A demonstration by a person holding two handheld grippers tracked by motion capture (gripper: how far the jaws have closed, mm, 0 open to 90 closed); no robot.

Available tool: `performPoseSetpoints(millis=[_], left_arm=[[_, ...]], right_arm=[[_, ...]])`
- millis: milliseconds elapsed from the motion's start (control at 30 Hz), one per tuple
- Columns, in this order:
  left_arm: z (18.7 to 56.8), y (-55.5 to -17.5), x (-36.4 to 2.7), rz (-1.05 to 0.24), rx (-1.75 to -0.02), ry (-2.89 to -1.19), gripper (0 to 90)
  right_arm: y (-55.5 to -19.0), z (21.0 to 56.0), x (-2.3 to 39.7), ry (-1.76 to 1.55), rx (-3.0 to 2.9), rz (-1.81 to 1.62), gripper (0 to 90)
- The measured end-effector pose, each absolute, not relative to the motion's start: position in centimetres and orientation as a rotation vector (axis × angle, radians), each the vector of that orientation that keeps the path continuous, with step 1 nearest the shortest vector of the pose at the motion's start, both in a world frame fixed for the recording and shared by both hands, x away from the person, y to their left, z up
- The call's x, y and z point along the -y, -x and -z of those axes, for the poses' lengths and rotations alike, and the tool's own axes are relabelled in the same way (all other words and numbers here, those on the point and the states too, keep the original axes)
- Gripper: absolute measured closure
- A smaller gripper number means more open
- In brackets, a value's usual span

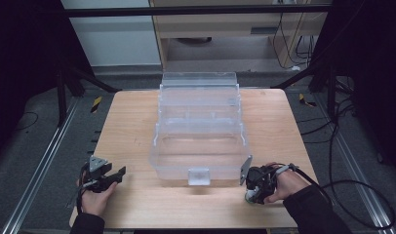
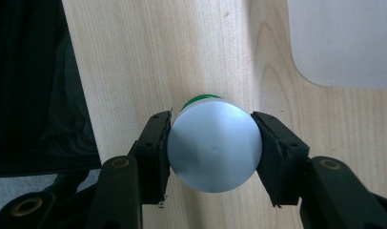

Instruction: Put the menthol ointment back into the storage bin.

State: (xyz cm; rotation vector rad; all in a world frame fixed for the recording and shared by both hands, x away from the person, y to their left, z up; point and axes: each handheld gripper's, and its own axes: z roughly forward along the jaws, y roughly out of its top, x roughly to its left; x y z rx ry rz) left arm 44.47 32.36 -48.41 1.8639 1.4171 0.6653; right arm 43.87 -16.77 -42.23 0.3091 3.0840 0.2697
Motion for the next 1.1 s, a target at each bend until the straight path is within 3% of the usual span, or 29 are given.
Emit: performPoseSetpoints(millis=[1100], left_arm=[[48.6,-44.7,-32.1,-0.651,-1.414,-1.881,41.3]], right_arm=[[-43.7,35.7,17.9,-0.463,-2.987,-0.436,50.3]])
